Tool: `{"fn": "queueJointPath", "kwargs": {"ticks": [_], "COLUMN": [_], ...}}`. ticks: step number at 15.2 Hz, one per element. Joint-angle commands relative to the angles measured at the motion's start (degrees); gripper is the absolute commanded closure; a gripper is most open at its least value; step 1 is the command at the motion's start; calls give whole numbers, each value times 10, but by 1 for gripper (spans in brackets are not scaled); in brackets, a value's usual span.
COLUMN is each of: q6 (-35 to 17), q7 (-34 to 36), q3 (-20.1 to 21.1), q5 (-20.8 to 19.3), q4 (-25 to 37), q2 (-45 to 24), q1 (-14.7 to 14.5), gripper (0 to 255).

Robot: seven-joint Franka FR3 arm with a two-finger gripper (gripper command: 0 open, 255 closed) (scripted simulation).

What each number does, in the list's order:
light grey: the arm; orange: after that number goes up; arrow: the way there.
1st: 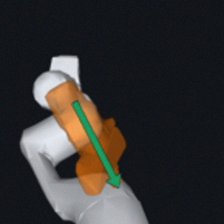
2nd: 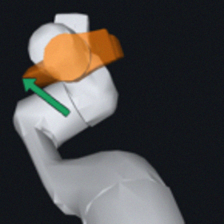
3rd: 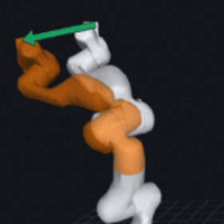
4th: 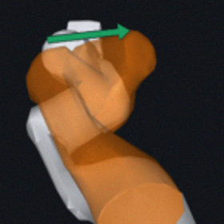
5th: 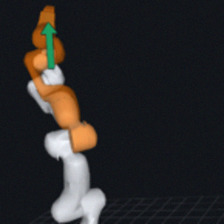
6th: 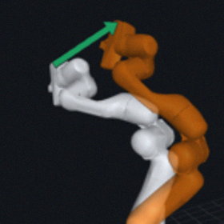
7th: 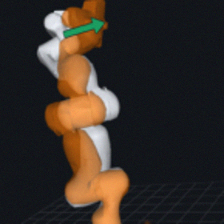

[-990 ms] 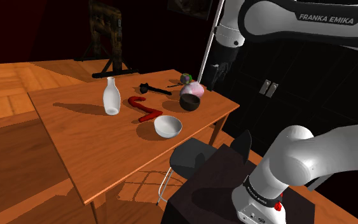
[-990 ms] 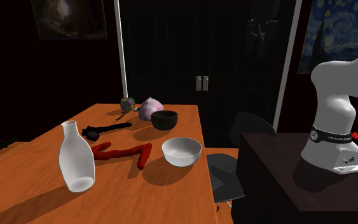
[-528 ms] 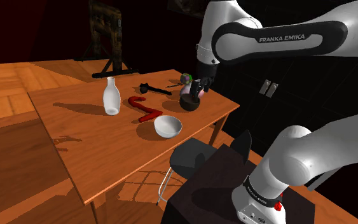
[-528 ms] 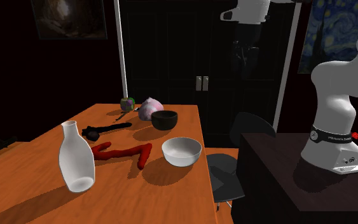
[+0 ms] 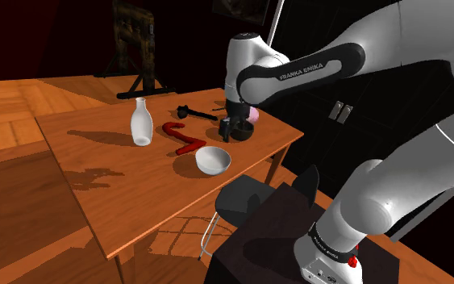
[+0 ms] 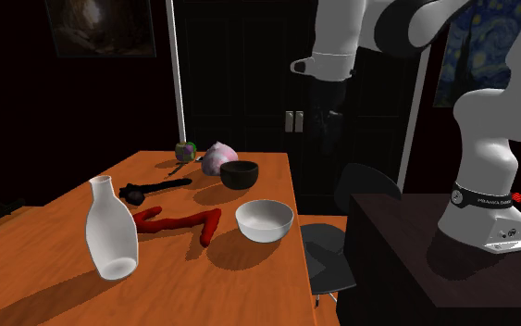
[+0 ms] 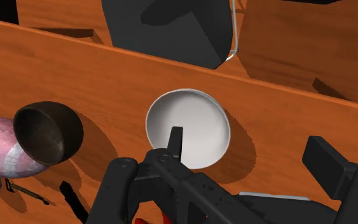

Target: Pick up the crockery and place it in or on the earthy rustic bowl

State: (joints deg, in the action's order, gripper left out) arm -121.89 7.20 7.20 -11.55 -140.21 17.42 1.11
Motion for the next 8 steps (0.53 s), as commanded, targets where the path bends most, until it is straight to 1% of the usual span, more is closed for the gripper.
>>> {"fn": "queueJointPath", "kwargs": {"ticks": [1, 8], "q6": [-36, -119], "q7": [15, 75], "q3": [4, 10], "q5": [-13, -74], "q4": [3, 61], "q2": [-43, -205], "q1": [5, 13], "gripper": [0, 0]}}
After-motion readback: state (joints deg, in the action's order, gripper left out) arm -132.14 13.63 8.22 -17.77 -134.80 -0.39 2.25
